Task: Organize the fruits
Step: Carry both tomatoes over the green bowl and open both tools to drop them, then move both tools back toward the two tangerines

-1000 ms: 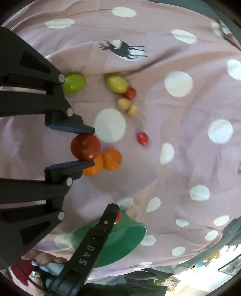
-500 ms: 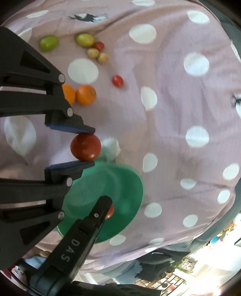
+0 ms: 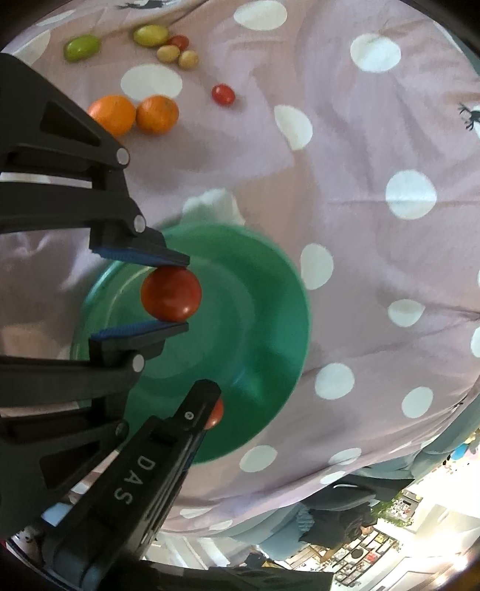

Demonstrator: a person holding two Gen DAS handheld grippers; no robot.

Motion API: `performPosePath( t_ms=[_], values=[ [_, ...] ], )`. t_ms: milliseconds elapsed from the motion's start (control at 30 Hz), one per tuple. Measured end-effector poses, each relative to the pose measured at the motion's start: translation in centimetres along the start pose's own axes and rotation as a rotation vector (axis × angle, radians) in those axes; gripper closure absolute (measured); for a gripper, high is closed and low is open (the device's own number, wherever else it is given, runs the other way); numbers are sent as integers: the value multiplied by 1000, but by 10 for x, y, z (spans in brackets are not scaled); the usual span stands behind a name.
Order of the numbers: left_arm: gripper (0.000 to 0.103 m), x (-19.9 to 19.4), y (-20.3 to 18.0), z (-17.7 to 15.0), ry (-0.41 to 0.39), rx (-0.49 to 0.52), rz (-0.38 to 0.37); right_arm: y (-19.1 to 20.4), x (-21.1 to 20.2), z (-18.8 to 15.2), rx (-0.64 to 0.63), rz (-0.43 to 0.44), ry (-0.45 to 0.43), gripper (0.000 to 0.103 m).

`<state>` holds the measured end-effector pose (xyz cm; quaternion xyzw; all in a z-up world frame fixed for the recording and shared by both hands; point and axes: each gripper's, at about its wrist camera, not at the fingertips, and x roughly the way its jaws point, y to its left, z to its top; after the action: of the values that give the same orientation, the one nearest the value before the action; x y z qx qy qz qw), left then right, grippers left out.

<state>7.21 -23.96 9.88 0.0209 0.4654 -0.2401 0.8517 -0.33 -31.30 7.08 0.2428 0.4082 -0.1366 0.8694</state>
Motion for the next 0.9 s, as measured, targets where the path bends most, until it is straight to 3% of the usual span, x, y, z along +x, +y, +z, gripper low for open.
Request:
performPosePath(
  t_ms=[100, 133, 300, 467, 733, 900],
  values=[
    [72, 2, 0, 0, 0, -22, -13, -3, 1, 1, 12, -21, -2, 72],
    [67, 2, 0, 0, 2, -24, -16, -4, 0, 1, 13, -32, -6, 72],
    [51, -13, 9, -5, -28, -63, -52, -3, -4, 0, 10, -22, -21, 60],
    [40, -41, 34, -16, -83, -118, -23, 12, -8, -3, -26, -1, -30, 59],
    [36, -84, 116, -52, -127, -239, 166, 62, -14, -18, -132, 83, -35, 59],
    [36, -105, 169, -80, -116, -329, 258, 111, -3, -43, -259, 200, 33, 59]
  ],
)
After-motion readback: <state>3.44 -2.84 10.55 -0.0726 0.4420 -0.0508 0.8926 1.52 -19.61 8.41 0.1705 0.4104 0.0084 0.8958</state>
